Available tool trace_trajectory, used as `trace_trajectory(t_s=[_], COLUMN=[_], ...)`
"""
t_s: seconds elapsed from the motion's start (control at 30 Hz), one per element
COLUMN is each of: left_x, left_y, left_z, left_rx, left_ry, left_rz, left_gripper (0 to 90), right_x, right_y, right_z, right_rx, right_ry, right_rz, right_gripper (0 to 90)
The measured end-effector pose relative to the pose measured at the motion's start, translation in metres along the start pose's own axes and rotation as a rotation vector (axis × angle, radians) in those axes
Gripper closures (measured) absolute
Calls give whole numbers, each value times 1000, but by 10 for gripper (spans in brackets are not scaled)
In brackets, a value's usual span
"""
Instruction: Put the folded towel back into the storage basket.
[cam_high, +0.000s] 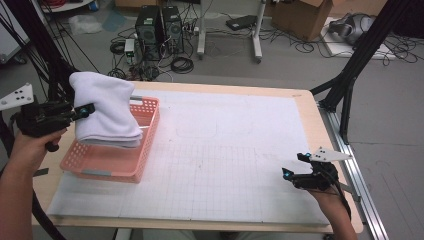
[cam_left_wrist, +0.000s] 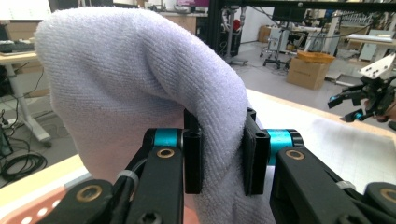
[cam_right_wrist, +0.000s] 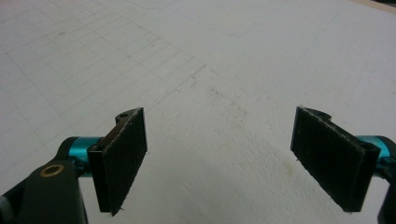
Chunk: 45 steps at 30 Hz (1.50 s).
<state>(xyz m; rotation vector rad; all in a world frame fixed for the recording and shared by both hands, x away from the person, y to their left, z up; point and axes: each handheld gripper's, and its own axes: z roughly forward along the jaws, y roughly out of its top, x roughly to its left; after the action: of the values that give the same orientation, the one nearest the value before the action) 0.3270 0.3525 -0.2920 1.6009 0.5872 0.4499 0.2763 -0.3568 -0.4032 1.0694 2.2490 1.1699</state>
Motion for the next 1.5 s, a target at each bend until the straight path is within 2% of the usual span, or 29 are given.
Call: trace_trajectory(t_s=[0.17, 0.4, 0.63, 0.9, 1.03, 1.13, 1.3, 1.4, 1.5], left_x=[8, 14, 19, 15, 14, 17, 26, 27, 27], left_y=[-17, -33, -38, -44, -47, -50, -53, -54, -58], left_z=[-3, 2, 6, 21, 29, 33, 26, 22, 20], left_rx=[23, 63, 95, 107, 111, 121, 142, 155, 163], left_ry=[0, -32, -74, -117, -124, -122, -97, -95, -127], left_rz=[-14, -31, -42, -27, -29, -11, -19, -16, -25], left_gripper=[744, 744, 744, 744, 744, 744, 744, 744, 744], right_x=[2, 2, 1, 3, 3, 3, 3, 3, 3], right_y=[1, 0, -2, -1, -1, -2, -2, -3, -2], right_z=[2, 4, 6, 6, 6, 7, 8, 8, 8], right_rx=[2, 6, 11, 13, 10, 15, 17, 19, 18], right_ry=[7, 16, 19, 21, 19, 20, 19, 20, 20], right_rz=[-6, 4, 4, 1, -2, -7, -4, -5, -9], right_gripper=[172, 172, 172, 172, 172, 172, 172, 172, 172])
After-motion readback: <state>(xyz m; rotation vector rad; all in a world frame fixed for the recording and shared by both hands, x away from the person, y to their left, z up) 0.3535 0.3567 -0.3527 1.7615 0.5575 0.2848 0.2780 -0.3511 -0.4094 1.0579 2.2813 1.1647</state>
